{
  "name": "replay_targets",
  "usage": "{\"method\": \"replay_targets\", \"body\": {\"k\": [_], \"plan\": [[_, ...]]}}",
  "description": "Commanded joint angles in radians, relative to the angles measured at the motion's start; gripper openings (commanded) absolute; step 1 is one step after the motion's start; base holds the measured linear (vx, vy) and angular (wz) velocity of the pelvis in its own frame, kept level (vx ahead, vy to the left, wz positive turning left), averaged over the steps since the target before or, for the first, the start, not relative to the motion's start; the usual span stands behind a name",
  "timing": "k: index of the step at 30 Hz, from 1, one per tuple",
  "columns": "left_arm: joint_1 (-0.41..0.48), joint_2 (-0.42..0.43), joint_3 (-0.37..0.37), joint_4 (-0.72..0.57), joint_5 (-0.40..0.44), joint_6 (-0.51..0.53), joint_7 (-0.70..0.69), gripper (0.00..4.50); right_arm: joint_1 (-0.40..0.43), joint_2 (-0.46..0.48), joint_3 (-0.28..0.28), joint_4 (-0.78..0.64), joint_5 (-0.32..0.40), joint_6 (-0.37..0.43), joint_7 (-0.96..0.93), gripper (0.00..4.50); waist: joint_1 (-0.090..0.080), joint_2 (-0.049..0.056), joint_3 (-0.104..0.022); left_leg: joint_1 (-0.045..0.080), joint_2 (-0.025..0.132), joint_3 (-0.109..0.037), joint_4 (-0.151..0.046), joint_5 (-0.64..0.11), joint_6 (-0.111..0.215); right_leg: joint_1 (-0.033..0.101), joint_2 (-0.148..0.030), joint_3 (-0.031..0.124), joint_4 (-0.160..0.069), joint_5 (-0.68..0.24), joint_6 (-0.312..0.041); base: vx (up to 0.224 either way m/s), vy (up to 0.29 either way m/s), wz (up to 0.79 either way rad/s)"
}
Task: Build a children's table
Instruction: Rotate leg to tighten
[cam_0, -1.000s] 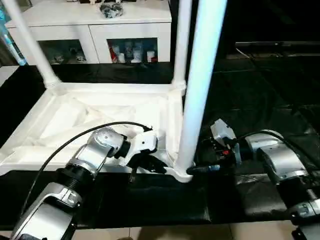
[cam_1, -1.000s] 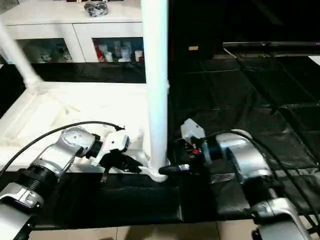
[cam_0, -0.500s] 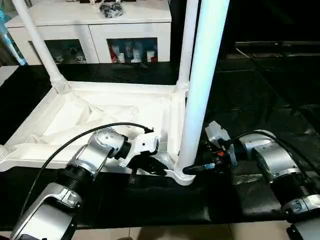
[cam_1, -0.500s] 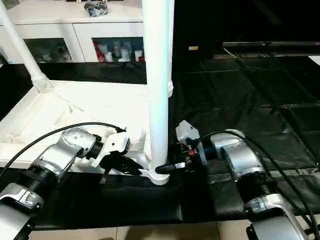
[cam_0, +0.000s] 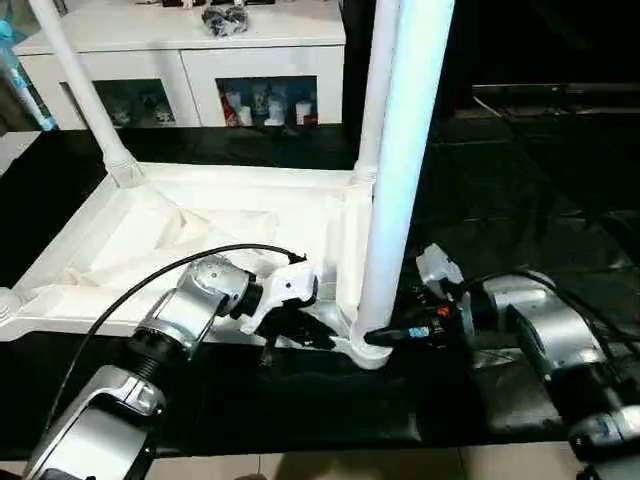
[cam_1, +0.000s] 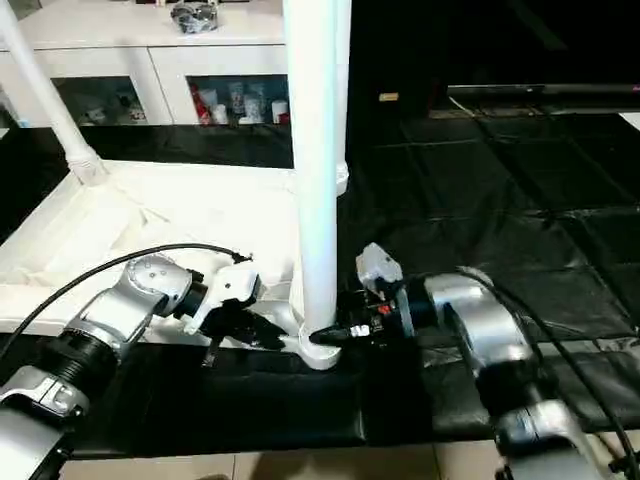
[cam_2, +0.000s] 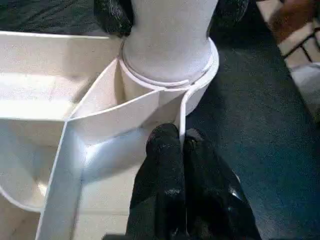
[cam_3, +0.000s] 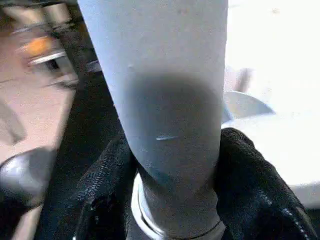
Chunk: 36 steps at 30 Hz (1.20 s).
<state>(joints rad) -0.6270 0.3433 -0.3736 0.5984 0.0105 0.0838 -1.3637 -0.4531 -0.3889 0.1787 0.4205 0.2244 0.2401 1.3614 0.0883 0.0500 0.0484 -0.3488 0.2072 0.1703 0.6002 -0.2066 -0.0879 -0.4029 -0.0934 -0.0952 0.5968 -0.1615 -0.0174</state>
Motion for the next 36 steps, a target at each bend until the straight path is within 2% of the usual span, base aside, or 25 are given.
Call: {"method": "replay_targets", "body": {"k": [1,3,5,6,7,9,11,12,14,15,18,20,22,24,25,26,28,32,34,35,36], "plan": [[-0.034,-0.047,0.013,0.0,0.0,0.023,0.078,0.0,0.009,0.063,0.026,-0.026,-0.002,0.03,-0.081,1.99,-0.005,-0.01,-0.063,-0.002,0.016,0.002,-0.073,-0.192,0.051,0.059,-0.05,0.04,-0.081,-0.367,-0.186,0.0,0.0,0.0],[-0.055,-0.096,0.039,0.011,0.007,0.094,0.189,0.0,0.015,0.155,-0.005,-0.003,-0.054,0.049,-0.304,1.98,-0.017,-0.007,-0.06,-0.005,0.013,-0.002,-0.077,-0.196,0.027,0.057,-0.049,0.039,-0.085,-0.407,-0.158,0.0,0.0,0.0],[-0.061,-0.11,0.045,0.014,0.008,0.112,0.217,0.0,0.017,0.177,-0.011,-0.007,-0.061,0.058,-0.349,1.98,-0.031,-0.008,-0.061,-0.003,0.008,-0.005,-0.078,-0.212,0.016,0.057,-0.048,0.035,-0.091,-0.448,-0.138,0.0,0.0,0.0],[-0.072,-0.136,0.06,0.02,0.002,0.14,0.26,0.0,0.014,0.211,-0.022,-0.003,-0.063,0.079,-0.409,1.98,-0.039,-0.001,-0.061,-0.003,0.008,-0.006,-0.077,-0.219,0.021,0.056,-0.047,0.036,-0.092,-0.447,-0.139,0.0,0.0,0.0],[-0.087,-0.169,0.079,0.032,-0.004,0.172,0.316,0.0,0.004,0.254,-0.036,0.012,-0.07,0.096,-0.488,1.98,-0.044,-0.003,-0.061,-0.004,0.008,-0.004,-0.076,-0.216,0.024,0.055,-0.046,0.037,-0.093,-0.432,-0.144,0.0,0.0,0.0],[-0.11,-0.215,0.106,0.051,-0.013,0.212,0.4,0.0,-0.019,0.318,-0.057,0.043,-0.073,0.122,-0.601,1.98,-0.056,0.001,-0.066,-0.011,0.007,-0.008,-0.076,-0.19,0.024,0.061,-0.045,0.036,-0.084,-0.364,-0.165,0.0,0.0,0.0],[-0.122,-0.238,0.121,0.064,-0.014,0.222,0.444,0.0,-0.039,0.346,-0.068,0.069,-0.075,0.122,-0.657,1.98,-0.064,0.003,-0.068,-0.009,0.004,-0.006,-0.073,-0.194,0.027,0.058,-0.043,0.035,-0.084,-0.34,-0.18,0.0,0.0,0.0],[-0.147,-0.29,0.163,0.093,-0.022,0.246,0.538,0.0,-0.089,0.406,-0.094,0.13,-0.094,0.108,-0.771,1.98,-0.068,0.002,-0.068,-0.009,0.002,-0.005,-0.072,-0.19,0.03,0.059,-0.042,0.035,-0.085,-0.323,-0.189,0.0,0.0,0.0],[-0.151,-0.298,0.17,0.097,-0.022,0.249,0.556,0.0,-0.101,0.417,-0.101,0.143,-0.1,0.103,-0.796,1.98,-0.072,0.001,-0.07,-0.01,0.002,-0.005,-0.07,-0.175,0.035,0.061,-0.044,0.034,-0.084,-0.297,-0.201,0.0,0.0,0.0],[-0.154,-0.308,0.177,0.099,-0.02,0.256,0.576,0.0,-0.113,0.431,-0.108,0.155,-0.107,0.1,-0.826,1.98,-0.076,0.001,-0.07,-0.015,0.0,-0.004,-0.069,-0.158,0.046,0.064,-0.044,0.035,-0.081,-0.278,-0.204,0.0,0.0,0.0],[-0.156,-0.315,0.184,0.098,-0.014,0.266,0.594,0.0,-0.115,0.438,-0.106,0.15,-0.119,0.099,-0.834,1.98,-0.073,0.0,-0.074,-0.014,0.005,-0.003,-0.067,-0.111,0.078,0.065,-0.043,0.037,-0.072,-0.18,-0.232,0.0,0.0,0.0],[-0.157,-0.317,0.189,0.1,-0.011,0.27,0.606,0.0,-0.112,0.444,-0.114,0.147,-0.122,0.094,-0.846,1.98,-0.072,0.0,-0.074,-0.014,0.005,-0.003,-0.066,-0.1,0.091,0.067,-0.044,0.037,-0.068,-0.149,-0.246,0.0,0.0,0.0],[-0.158,-0.313,0.192,0.103,-0.005,0.269,0.611,0.0,-0.107,0.443,-0.127,0.146,-0.116,0.073,-0.848,2.67,-0.072,0.004,-0.071,-0.012,0.006,-0.002,-0.068,-0.12,0.092,0.066,-0.045,0.037,-0.071,-0.168,-0.248,0.0,0.0,0.0],[-0.157,-0.305,0.194,0.111,0.002,0.262,0.612,0.0,-0.1,0.438,-0.141,0.138,-0.105,0.064,-0.842,2.73,-0.073,0.003,-0.069,-0.01,0.006,-0.002,-0.07,-0.157,0.082,0.066,-0.046,0.037,-0.077,-0.221,-0.238,0.0,0.0,0.0],[-0.155,-0.3,0.192,0.114,0.008,0.256,0.611,0.0,-0.094,0.431,-0.144,0.131,-0.102,0.062,-0.837,2.73,-0.073,0.007,-0.068,-0.011,0.006,-0.003,-0.071,-0.159,0.08,0.067,-0.046,0.037,-0.077,-0.228,-0.235,0.0,0.0,0.0],[-0.152,-0.291,0.19,0.118,0.015,0.247,0.607,0.0,-0.083,0.417,-0.139,0.118,-0.104,0.047,-0.821,3.03,-0.073,0.005,-0.069,-0.01,0.007,-0.002,-0.071,-0.159,0.078,0.066,-0.046,0.037,-0.078,-0.23,-0.23,0.0,0.0,0.0],[-0.145,-0.272,0.185,0.118,0.023,0.231,0.588,0.0,-0.057,0.376,-0.124,0.092,-0.123,0.015,-0.795,3.12,-0.072,0.006,-0.069,-0.011,0.008,-0.003,-0.071,-0.15,0.078,0.066,-0.045,0.037,-0.076,-0.213,-0.231,0.0,0.0,0.0],[-0.131,-0.235,0.169,0.114,0.037,0.201,0.542,0.0,-0.018,0.311,-0.146,0.041,-0.094,0.026,-0.718,3.43,-0.06,0.007,-0.074,-0.012,0.01,-0.003,-0.066,-0.1,0.112,0.07,-0.045,0.04,-0.064,-0.099,-0.259,0.0,0.0,0.0],[-0.122,-0.209,0.157,0.109,0.038,0.181,0.498,0.0,0.006,0.259,-0.169,0.013,-0.071,0.024,-0.649,3.57,-0.054,0.006,-0.074,-0.011,0.01,-0.001,-0.065,-0.096,0.116,0.069,-0.046,0.041,-0.062,-0.085,-0.268,0.0,0.0,0.0],[-0.121,-0.207,0.156,0.109,0.038,0.18,0.494,0.0,0.008,0.255,-0.17,0.01,-0.068,0.024,-0.642,3.66,-0.051,0.011,-0.075,-0.01,0.01,-0.002,-0.065,-0.099,0.117,0.07,-0.047,0.04,-0.063,-0.089,-0.268,0.0,0.0,0.0],[-0.112,-0.183,0.139,0.103,0.043,0.162,0.447,0.0,0.029,0.202,-0.186,-0.013,-0.048,0.007,-0.579,3.86,-0.046,0.004,-0.073,-0.01,0.01,-0.001,-0.066,-0.112,0.119,0.072,-0.047,0.04,-0.066,-0.103,-0.267,0.0,0.0,0.0]]}}
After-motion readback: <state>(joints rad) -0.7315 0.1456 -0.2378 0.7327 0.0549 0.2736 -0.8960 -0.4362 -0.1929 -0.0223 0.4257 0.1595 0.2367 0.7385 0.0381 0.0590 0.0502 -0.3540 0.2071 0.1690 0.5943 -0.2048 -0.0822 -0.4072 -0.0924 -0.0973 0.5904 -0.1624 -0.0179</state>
